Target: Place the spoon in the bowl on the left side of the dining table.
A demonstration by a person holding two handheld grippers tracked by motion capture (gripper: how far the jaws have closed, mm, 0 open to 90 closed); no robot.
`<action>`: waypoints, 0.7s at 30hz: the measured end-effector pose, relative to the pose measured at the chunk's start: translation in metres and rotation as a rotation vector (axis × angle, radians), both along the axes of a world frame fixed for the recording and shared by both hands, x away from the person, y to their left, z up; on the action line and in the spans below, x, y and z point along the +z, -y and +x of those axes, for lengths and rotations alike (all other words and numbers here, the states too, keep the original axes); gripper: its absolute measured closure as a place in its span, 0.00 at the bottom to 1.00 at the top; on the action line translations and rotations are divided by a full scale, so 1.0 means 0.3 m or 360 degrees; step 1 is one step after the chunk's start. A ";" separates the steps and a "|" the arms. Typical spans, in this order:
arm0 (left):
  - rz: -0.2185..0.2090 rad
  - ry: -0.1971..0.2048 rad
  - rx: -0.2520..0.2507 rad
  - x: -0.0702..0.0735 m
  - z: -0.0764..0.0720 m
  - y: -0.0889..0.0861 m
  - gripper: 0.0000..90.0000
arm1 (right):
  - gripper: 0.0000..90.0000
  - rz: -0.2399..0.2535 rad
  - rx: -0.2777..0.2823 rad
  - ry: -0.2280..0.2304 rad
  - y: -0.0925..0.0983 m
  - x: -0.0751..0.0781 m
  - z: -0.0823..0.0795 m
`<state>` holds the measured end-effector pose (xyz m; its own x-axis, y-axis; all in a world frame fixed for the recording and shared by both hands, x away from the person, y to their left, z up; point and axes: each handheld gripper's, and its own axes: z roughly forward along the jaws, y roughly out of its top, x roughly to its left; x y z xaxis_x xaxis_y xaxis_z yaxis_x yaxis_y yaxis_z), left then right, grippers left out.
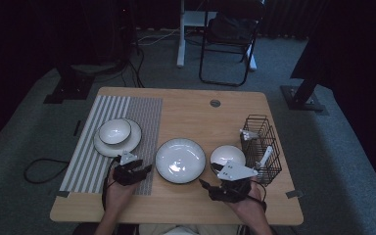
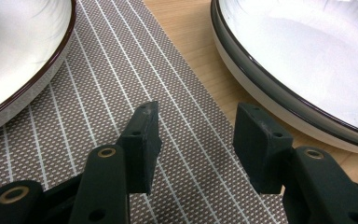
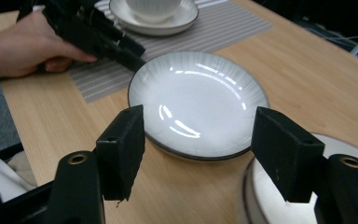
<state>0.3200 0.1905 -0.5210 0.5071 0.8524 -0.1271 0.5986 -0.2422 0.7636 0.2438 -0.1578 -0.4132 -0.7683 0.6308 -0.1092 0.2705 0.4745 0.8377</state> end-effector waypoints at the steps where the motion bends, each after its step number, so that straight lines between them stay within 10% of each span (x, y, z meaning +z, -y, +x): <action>1: -0.0002 -0.0004 0.0001 0.000 0.001 0.000 0.58 | 0.38 0.0013 -0.0002 0.0005 0.007 0.008 0.000; 21: 0.0003 -0.0023 -0.0002 -0.001 0.005 0.000 0.57 | 0.38 0.0053 -0.0111 0.0109 0.107 0.099 0.050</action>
<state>0.3214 0.1905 -0.5214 0.5064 0.8520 -0.1330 0.6093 -0.2444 0.7543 0.2587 -0.1899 -0.3835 -0.7136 0.6868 -0.1379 0.2435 0.4278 0.8705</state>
